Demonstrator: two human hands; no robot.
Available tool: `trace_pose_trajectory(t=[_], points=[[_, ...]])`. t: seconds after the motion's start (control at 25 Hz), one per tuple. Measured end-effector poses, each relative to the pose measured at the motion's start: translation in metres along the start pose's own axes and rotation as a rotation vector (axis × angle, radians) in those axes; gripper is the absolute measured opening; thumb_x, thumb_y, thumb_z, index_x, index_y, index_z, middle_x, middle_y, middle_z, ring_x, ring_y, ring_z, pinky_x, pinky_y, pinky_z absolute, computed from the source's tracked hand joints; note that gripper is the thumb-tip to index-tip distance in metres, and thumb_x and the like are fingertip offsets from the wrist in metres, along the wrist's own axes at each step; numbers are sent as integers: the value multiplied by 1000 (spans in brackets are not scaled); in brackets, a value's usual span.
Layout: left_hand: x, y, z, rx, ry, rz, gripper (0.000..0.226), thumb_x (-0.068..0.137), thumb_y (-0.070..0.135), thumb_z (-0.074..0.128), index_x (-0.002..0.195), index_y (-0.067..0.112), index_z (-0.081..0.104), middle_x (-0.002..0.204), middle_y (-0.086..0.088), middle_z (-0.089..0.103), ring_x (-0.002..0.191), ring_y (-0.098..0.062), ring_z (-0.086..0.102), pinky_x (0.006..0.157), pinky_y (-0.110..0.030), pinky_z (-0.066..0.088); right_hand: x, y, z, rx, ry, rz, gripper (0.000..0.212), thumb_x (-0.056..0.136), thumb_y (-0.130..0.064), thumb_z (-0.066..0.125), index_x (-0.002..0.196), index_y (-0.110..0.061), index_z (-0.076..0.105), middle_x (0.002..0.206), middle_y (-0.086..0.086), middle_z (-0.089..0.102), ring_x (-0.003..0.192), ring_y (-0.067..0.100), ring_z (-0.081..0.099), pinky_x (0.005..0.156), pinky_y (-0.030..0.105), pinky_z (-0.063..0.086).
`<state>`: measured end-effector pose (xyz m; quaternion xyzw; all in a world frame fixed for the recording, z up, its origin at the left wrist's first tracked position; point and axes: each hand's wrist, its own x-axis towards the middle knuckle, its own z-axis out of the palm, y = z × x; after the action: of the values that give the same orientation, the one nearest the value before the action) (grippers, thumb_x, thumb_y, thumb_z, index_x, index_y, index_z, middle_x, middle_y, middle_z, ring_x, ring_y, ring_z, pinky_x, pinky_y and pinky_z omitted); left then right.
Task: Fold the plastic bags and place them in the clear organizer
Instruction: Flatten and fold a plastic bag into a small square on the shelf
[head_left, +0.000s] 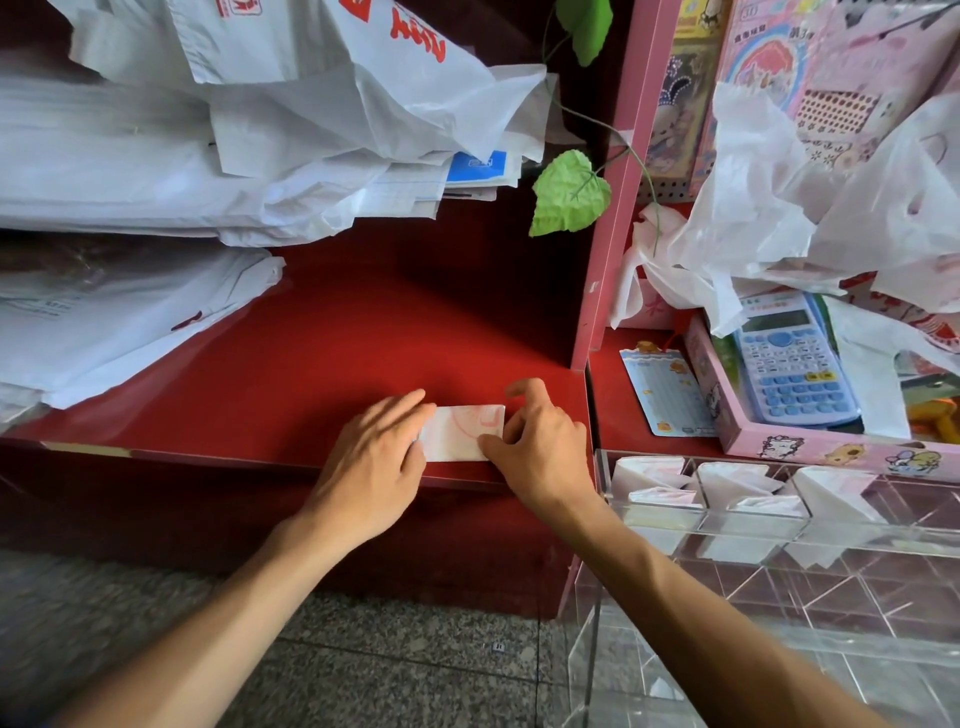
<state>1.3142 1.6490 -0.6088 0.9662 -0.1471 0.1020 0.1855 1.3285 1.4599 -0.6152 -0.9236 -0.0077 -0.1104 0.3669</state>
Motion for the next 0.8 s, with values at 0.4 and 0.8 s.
trace_pose_trajectory(t=[0.4, 0.8], points=[[-2, 7, 12, 185, -340, 53, 102, 73, 83, -9, 155, 23, -12, 153, 15, -23, 144, 0, -22, 117, -27, -12, -16, 3, 4, -388, -350, -466, 60, 99, -19, 37, 156, -10, 21, 164, 9, 17, 152, 25, 13, 122, 43, 9], [3, 0, 1, 106, -155, 154, 70, 88, 30, 72, 150, 31, 38, 155, 19, 31, 142, 5, 27, 114, -12, 17, -32, 16, 9, -602, -186, -559, 55, 92, -20, 43, 145, -5, 46, 148, 15, 47, 138, 28, 44, 115, 44, 31]])
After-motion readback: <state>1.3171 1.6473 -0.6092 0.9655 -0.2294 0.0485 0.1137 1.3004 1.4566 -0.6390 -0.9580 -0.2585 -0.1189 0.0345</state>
